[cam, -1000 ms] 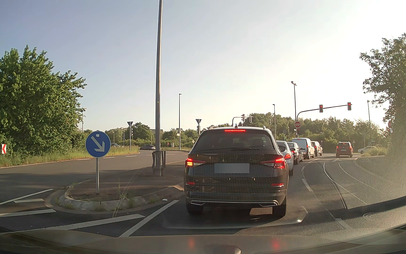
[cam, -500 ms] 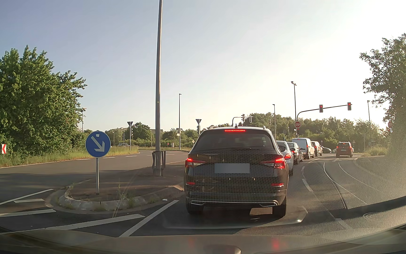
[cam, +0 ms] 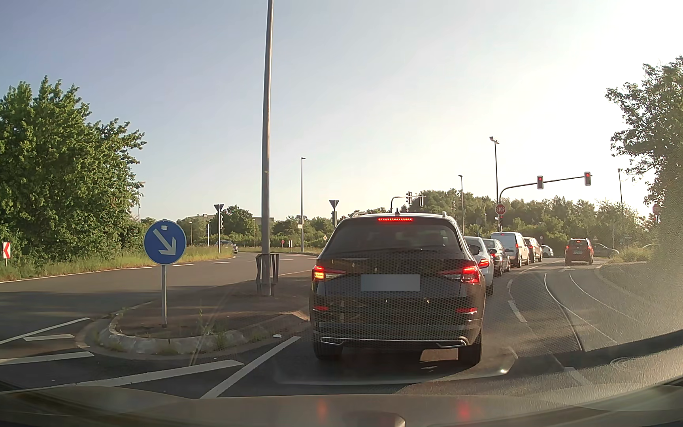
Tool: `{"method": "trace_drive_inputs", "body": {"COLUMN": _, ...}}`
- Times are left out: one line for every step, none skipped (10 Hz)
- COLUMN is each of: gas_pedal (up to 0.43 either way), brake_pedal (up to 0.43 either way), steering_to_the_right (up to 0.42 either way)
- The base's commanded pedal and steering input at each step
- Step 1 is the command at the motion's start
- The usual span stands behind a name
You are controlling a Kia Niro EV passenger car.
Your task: Follow the waypoints while adhering to traffic rules and regulations
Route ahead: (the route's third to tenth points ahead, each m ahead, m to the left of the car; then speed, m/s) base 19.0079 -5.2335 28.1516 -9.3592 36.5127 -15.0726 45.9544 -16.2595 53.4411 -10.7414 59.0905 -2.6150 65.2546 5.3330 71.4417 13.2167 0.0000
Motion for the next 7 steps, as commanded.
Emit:
{"method": "trace_drive_inputs", "body": {"gas_pedal": 0.0, "brake_pedal": 0.433, "steering_to_the_right": 0.052}}
{"method": "trace_drive_inputs", "body": {"gas_pedal": 0.0, "brake_pedal": 0.445, "steering_to_the_right": 0.052}}
{"method": "trace_drive_inputs", "body": {"gas_pedal": 0.0, "brake_pedal": 0.445, "steering_to_the_right": 0.052}}
{"method": "trace_drive_inputs", "body": {"gas_pedal": 0.0, "brake_pedal": 0.445, "steering_to_the_right": 0.052}}
{"method": "trace_drive_inputs", "body": {"gas_pedal": 0.0, "brake_pedal": 0.445, "steering_to_the_right": 0.052}}
{"method": "trace_drive_inputs", "body": {"gas_pedal": 0.0, "brake_pedal": 0.445, "steering_to_the_right": 0.052}}
{"method": "trace_drive_inputs", "body": {"gas_pedal": 0.0, "brake_pedal": 0.445, "steering_to_the_right": 0.052}}
